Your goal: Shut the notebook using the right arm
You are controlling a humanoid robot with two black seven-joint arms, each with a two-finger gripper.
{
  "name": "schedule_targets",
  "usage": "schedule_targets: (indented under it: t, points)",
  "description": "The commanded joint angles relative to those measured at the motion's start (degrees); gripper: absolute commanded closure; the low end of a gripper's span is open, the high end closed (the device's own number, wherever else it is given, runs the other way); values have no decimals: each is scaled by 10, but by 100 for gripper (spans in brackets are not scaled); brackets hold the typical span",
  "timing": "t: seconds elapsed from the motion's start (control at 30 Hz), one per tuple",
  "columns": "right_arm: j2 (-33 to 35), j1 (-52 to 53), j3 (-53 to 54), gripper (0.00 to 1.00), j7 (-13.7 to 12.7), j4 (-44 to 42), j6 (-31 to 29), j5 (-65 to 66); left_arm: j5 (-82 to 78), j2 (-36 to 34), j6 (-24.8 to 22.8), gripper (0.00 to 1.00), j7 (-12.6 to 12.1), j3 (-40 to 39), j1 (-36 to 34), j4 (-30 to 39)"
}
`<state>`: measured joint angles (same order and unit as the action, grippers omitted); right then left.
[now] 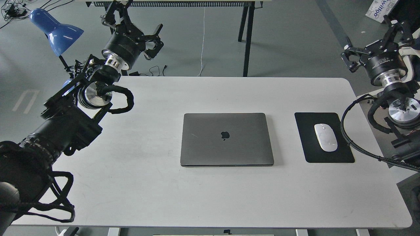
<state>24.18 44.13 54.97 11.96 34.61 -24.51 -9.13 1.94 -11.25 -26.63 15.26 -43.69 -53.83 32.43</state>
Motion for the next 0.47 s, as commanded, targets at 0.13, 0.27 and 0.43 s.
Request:
schedule_targets:
  t: [0.13, 0.27, 0.43]
  points:
    - [-6, 17, -2, 0, 2, -1, 2, 1, 0, 0, 0, 0, 0, 0, 0, 0]
    - [-2, 30, -2, 0, 2, -1, 3, 1, 0, 0, 0, 0, 0, 0, 0, 0]
    - [1, 46, -3, 0, 1, 0, 3, 1, 0, 0, 0, 0, 0, 0, 0, 0]
